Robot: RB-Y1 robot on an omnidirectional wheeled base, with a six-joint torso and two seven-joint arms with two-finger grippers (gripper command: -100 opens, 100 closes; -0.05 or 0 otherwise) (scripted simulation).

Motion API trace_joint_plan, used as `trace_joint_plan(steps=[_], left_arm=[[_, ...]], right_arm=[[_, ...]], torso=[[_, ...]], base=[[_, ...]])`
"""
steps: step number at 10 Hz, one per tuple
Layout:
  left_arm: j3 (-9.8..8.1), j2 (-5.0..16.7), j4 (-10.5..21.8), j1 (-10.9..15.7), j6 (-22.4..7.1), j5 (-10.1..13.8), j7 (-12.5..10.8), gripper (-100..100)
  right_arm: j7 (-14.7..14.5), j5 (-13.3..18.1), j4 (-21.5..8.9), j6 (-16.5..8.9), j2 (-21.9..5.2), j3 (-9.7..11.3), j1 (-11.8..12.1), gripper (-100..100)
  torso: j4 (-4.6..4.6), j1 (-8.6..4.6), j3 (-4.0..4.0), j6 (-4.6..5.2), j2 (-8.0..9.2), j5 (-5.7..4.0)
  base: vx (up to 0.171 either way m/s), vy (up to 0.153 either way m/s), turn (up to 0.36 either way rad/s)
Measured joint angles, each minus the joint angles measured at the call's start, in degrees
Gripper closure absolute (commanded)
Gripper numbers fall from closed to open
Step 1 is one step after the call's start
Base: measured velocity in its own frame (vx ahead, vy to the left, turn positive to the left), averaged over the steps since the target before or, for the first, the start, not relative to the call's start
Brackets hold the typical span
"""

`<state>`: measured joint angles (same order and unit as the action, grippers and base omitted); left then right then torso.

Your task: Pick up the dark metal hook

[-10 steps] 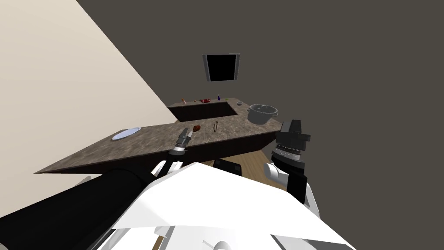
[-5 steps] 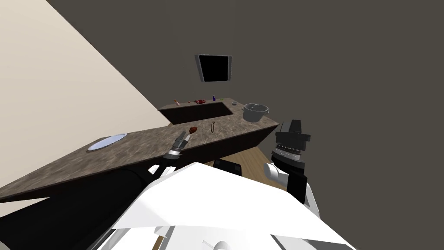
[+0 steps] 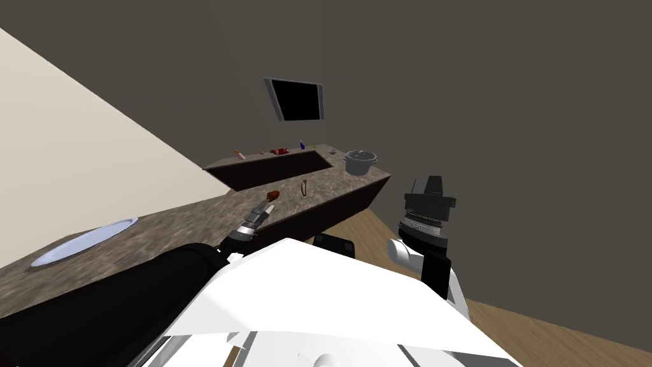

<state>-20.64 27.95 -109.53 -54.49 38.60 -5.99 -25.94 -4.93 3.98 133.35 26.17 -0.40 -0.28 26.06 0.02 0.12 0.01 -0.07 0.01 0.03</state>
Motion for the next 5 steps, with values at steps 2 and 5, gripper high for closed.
trace_joint_plan(steps=[2, 5], left_arm=[[-1.02, 1.86, 2.15, -1.8, 1.14, -0.73, -2.6, -100], [-2.94, 5.88, 5.83, -4.84, 1.79, -2.1, -7.31, -100]], right_arm=[[0.0, 0.0, 0.0, 0.0, 0.0, 0.0, 0.0, 0], [0.0, 0.0, 0.0, 0.0, 0.0, 0.0, 0.0, 0]], torso=[[0.0, -0.02, -0.02, 0.03, -0.03, -0.01], [0.0, -0.01, 0.0, 0.02, 0.0, 0.0]], base=[[-0.019, -0.003, -0.275], [-0.028, -0.007, -0.351]])
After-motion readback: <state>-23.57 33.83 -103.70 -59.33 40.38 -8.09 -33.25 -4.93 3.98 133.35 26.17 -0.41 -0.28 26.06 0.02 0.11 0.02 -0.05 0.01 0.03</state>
